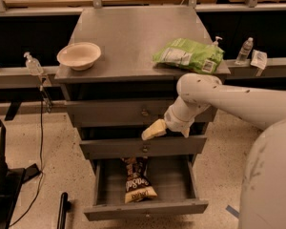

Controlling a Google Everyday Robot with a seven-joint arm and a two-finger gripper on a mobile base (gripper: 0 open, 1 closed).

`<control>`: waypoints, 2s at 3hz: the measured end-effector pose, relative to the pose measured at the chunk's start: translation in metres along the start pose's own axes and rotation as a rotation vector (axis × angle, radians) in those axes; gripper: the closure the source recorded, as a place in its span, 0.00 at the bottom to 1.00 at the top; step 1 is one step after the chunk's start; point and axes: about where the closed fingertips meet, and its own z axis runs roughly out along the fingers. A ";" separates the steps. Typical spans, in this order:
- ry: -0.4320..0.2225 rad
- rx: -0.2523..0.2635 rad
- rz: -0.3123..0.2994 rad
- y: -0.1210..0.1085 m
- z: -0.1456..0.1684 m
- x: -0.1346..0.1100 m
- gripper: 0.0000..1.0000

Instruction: Pick brown chip bag from bottom drawer and place on counter

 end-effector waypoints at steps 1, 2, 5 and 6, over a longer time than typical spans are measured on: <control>0.017 -0.063 0.081 0.004 0.059 -0.001 0.00; 0.025 -0.098 0.132 0.005 0.093 0.000 0.00; 0.098 -0.119 0.046 -0.006 0.136 0.037 0.00; 0.101 -0.136 0.090 0.004 0.162 0.059 0.00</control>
Offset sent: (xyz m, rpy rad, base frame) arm 0.0081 0.0399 -0.1200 0.1352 0.1122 -0.1564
